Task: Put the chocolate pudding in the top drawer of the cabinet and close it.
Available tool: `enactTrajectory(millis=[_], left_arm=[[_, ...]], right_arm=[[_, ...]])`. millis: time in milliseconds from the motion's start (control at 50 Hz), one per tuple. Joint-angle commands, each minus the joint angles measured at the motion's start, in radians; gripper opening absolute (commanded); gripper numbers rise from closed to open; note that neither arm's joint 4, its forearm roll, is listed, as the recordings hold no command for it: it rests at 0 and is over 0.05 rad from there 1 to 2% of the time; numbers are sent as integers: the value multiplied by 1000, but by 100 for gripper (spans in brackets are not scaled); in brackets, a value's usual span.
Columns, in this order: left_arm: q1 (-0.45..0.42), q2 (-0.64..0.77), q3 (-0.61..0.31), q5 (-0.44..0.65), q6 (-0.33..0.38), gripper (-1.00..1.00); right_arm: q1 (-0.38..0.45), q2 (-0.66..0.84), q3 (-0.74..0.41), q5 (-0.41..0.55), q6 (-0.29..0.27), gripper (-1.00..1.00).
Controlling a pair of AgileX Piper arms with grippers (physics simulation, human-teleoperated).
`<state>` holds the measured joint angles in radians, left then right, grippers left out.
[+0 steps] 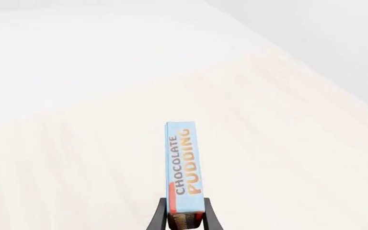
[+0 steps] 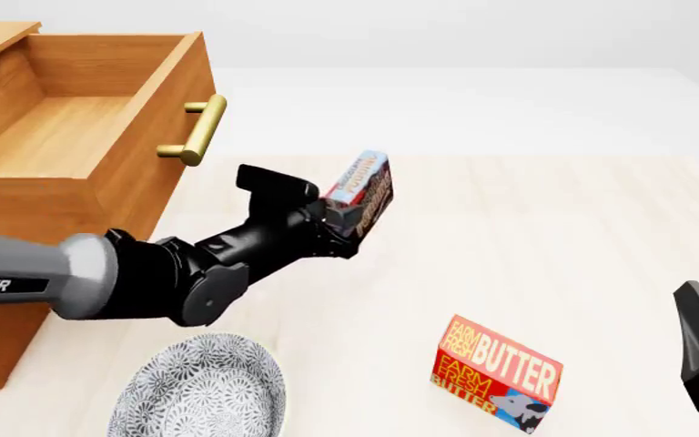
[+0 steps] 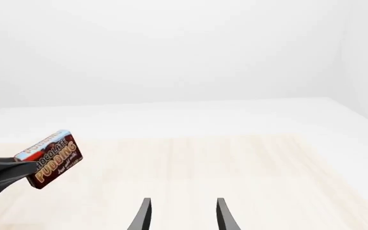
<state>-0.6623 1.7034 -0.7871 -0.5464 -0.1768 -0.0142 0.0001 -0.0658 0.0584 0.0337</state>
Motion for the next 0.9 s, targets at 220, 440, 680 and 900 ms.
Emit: enactTrajectory(millis=[220, 440, 680, 900], left_arm=[[-49, -215, 45, 112, 46, -100], [-72, -285, 67, 144, 84, -100], [-75, -339, 67, 184, 95, -100], [-69, -409, 62, 241, 118, -100]], right_arm=[[0, 0, 0, 0, 0, 100], [0, 0, 0, 0, 0, 100], [0, 0, 0, 0, 0, 100], [0, 0, 0, 0, 0, 100]])
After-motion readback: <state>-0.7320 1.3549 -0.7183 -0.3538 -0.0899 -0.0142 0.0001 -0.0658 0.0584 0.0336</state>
